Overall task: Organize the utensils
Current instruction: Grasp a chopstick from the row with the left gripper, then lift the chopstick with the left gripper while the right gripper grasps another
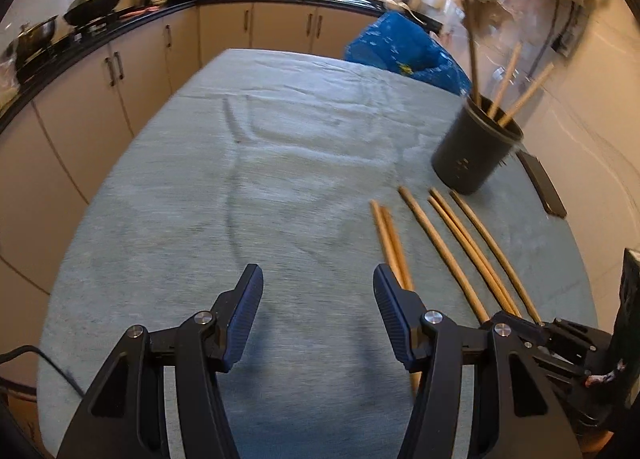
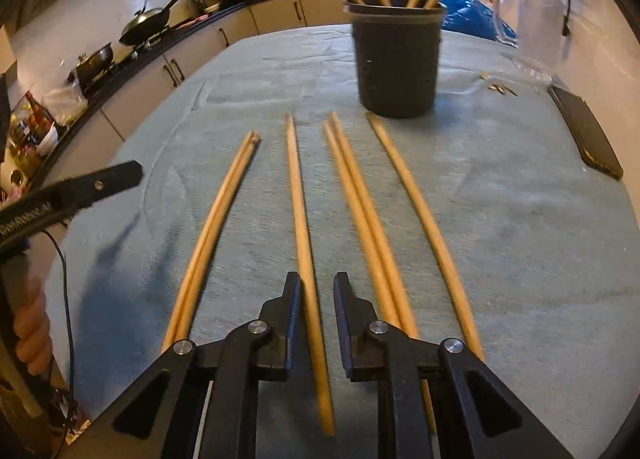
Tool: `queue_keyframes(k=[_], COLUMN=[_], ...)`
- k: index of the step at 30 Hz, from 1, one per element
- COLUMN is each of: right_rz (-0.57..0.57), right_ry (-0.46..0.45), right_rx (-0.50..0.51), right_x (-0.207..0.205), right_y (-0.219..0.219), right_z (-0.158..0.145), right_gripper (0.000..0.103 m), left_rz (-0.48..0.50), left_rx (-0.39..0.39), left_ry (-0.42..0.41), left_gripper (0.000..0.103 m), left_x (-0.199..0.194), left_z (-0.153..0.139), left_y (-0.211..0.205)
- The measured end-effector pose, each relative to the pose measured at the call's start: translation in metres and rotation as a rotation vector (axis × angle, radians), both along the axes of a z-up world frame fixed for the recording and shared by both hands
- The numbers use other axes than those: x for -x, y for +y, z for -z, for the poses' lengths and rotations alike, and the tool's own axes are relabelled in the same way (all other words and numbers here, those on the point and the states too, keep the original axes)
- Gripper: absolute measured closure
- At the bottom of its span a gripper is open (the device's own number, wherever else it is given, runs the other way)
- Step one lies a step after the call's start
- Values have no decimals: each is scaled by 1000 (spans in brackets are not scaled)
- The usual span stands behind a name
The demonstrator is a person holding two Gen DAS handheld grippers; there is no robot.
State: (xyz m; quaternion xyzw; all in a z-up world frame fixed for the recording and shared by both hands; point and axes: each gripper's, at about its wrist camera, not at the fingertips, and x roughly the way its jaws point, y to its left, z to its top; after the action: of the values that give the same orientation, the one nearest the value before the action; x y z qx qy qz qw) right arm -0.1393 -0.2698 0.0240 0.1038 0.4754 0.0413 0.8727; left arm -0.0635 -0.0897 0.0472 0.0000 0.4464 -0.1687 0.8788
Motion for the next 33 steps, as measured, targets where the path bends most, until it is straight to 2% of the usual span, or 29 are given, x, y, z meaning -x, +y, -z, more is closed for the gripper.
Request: queue_keyframes(k=[5,8,12,18,20,22,23,24,25,29,33], right_rz=[-17,-19,-18,-21,-21,-22,-22,-23,-25,-29,-49], right_ry=[-18,-23,-26,-33,-34,-33,-32,-29,-26,7,52], right_rx=[30,16,-29,-38,-25,-11,-4,3,6,-16,-32], right_x=[4,7,11,12,12,10,10,10,10,12,26], right_y=[4,1,-6,-5,-3,-1,-1,1,1,-3,-8], right_z=[0,0,0,1,1,1,1,0,0,0,-1], right_gripper=[85,84,84,84,84,84,84,84,85,93,94], left_rz=[86,115,120,126,129,141,143,141,132,117,117], left_rx=[-31,-85,-109,-114,-141,-200,-208,-193,-185,-112,-98], left_ry=[40,48,32,35,51,12,5,15,27,103,145], left_gripper=[47,61,65,68,69,69,73,87,94,97,97], left_x=[-1,0,1,0,-1,0,-1,-2,-4,-10,-4], left_z=[16,27,30,31,34,35,36,35,35,33,32], left_y=[-34,-50,-56,-54,-60,-71,-73,-74,-73,-54,-29])
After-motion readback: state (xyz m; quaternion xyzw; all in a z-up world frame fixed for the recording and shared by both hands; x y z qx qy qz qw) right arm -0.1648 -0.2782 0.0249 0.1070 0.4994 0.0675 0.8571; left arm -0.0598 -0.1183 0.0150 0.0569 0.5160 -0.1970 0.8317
